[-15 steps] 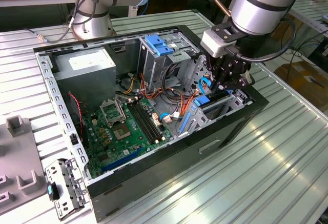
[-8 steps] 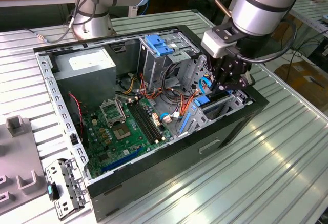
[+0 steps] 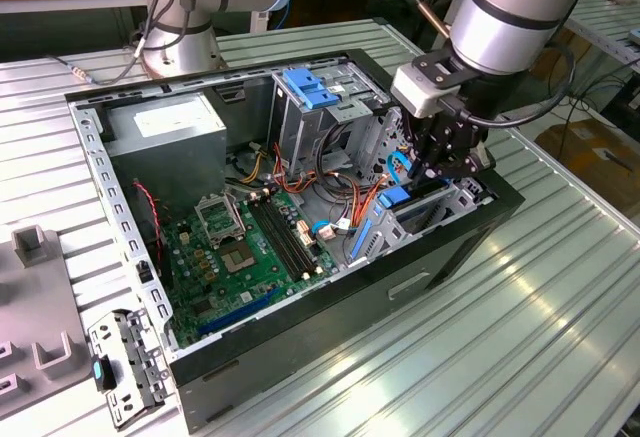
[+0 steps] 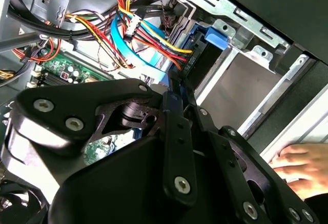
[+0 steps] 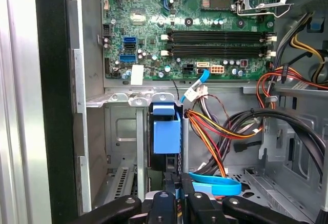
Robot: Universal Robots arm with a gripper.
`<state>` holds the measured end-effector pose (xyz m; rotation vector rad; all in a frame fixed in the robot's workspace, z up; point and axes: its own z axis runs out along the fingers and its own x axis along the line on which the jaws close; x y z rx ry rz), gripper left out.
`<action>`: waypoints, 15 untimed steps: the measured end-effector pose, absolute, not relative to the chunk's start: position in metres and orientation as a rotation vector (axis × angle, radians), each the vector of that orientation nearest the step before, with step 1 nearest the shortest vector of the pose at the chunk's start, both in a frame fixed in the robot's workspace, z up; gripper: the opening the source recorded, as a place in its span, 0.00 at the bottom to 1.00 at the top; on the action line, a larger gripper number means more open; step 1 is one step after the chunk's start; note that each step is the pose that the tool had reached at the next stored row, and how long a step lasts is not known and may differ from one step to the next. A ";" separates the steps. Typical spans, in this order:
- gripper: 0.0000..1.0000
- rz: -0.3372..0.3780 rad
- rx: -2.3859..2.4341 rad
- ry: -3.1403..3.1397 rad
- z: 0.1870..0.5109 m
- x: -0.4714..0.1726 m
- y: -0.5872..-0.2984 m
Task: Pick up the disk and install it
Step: 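Insert the second disk wire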
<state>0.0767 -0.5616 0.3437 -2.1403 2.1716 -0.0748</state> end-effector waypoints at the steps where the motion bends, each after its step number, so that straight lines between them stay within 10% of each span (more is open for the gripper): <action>1: 0.16 -0.074 -2.140 2.171 0.343 0.077 -0.562; 15: 0.24 -0.073 -2.139 2.171 0.357 0.077 -0.562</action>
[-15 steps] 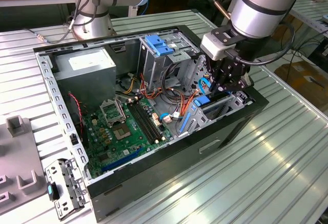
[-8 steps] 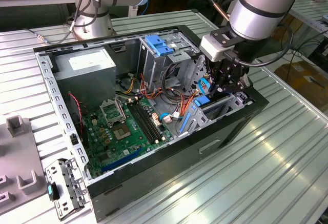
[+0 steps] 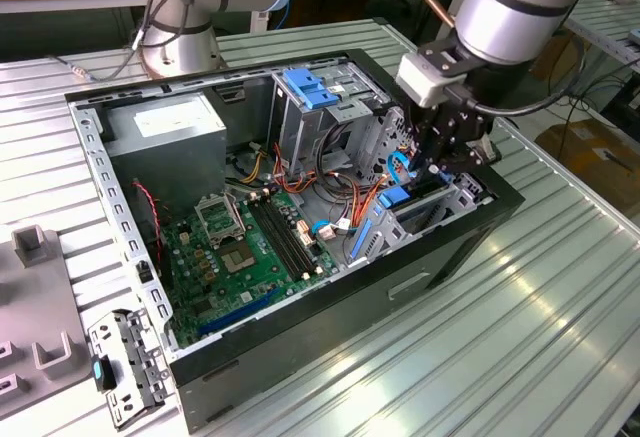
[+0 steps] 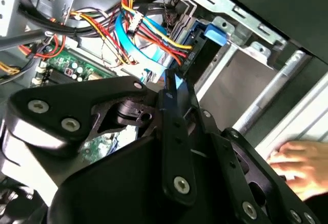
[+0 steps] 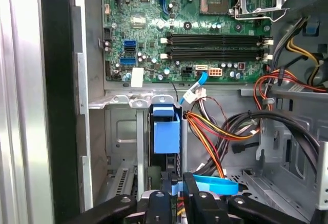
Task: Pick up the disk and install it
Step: 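Insert the second disk wire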
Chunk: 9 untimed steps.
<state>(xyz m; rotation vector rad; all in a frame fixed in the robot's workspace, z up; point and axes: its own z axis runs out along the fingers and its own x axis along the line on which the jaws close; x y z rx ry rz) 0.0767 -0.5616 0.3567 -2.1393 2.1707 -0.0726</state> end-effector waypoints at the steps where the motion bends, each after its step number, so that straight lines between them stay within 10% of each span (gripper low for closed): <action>1: 0.24 -0.073 -2.140 2.171 0.361 0.077 -0.561; 9: 0.11 -0.074 -2.140 2.171 0.362 0.077 -0.560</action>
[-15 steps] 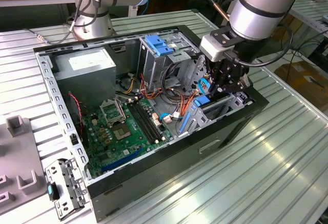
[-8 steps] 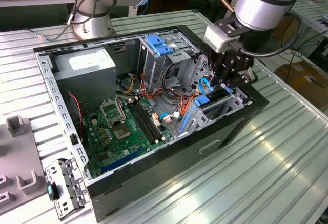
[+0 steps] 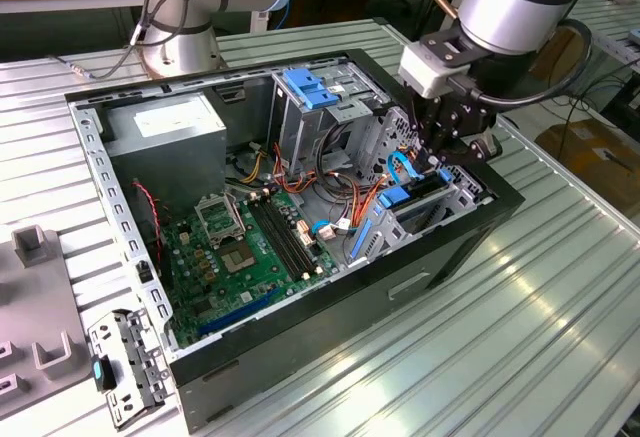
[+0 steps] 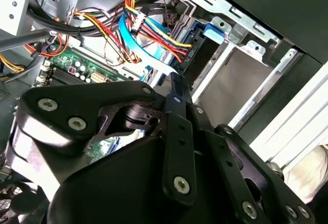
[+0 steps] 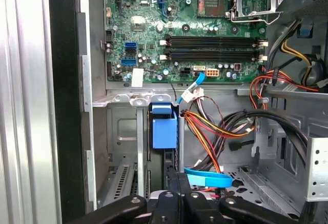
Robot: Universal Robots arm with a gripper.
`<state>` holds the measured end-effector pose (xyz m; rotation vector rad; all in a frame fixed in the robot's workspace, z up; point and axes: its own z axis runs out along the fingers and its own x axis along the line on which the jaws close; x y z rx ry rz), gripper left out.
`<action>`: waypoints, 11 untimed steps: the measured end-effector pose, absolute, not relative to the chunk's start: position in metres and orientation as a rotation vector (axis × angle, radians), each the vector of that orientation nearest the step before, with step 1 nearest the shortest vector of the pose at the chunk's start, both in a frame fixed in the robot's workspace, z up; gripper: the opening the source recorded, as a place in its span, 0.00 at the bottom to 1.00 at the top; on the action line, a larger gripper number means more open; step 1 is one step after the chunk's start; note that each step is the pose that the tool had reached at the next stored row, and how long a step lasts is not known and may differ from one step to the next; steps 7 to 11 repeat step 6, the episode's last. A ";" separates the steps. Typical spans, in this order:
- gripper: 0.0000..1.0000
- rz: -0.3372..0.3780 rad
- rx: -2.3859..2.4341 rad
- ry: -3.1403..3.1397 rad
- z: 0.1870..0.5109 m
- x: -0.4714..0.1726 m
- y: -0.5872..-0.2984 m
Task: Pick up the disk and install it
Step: 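Insert the second disk wire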
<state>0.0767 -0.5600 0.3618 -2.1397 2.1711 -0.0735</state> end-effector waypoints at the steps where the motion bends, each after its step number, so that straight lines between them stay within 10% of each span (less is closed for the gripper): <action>1: 0.11 -0.074 -2.140 2.171 0.362 0.077 -0.560; 11: 0.11 -0.074 -2.140 2.171 0.362 0.077 -0.559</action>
